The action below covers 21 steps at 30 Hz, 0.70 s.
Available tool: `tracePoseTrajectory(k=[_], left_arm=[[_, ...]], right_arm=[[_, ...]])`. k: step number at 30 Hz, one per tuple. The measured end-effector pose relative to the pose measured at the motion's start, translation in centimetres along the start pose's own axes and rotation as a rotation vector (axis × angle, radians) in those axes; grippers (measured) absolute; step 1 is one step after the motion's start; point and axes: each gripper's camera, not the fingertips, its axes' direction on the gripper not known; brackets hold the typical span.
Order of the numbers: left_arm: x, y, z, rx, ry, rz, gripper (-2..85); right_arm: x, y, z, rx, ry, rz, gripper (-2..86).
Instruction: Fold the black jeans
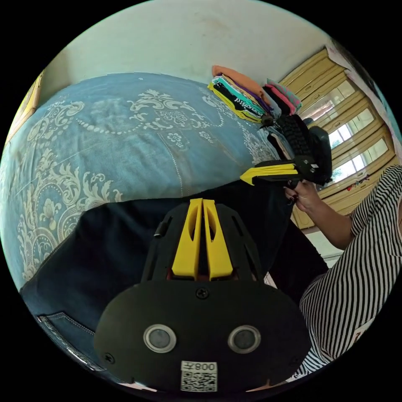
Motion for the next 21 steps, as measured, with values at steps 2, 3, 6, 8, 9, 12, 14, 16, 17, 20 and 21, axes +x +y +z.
tracePoseTrajectory(k=[2,3,6,8,9,12,14,16,17,20,21], left_arm=[[0.6,-0.7,1.4,-0.025,-0.049,0.0,0.0],[0.6,-1.0,1.7,-0.006,-0.04,-0.021,0.0],[1.3,-1.8,2.4,-0.002,-0.044,-0.045,0.0],[2.0,-2.2,2.8,0.009,-0.073,-0.049,0.0],[2.6,-2.5,3.0,0.008,-0.06,-0.046,0.0],[4.6,-3.1,3.2,0.064,0.029,0.006,0.0],[6.1,-3.8,4.3,0.043,0.072,0.051,0.1],[7.2,-4.5,5.9,-0.015,0.039,0.076,0.1],[7.7,-4.9,6.8,-0.035,0.002,0.08,0.1],[8.1,-5.8,7.6,-0.018,0.0,0.042,0.1],[8.4,-6.0,7.9,-0.024,-0.009,0.04,0.1]], right_arm=[[-0.2,1.1,-0.1,-0.041,-0.014,-0.006,-0.4],[-0.2,1.8,0.2,-0.08,0.006,-0.001,-0.3],[0.1,2.9,-0.3,-0.057,0.049,0.028,-0.3],[0.4,3.3,-0.8,-0.036,0.043,0.047,-0.1],[0.4,3.8,-1.3,-0.037,0.031,0.057,-0.1],[-0.1,6.3,-3.6,0.003,0.05,0.091,0.0],[-0.1,8.2,-5.0,0.016,0.093,0.133,0.0],[0.1,9.8,-5.9,0.012,0.118,0.165,0.0],[0.5,10.6,-5.8,-0.022,0.145,0.183,0.0],[1.2,11.9,-6.5,0.012,0.119,0.212,0.0],[1.5,12.1,-6.9,0.013,0.109,0.224,0.0]])
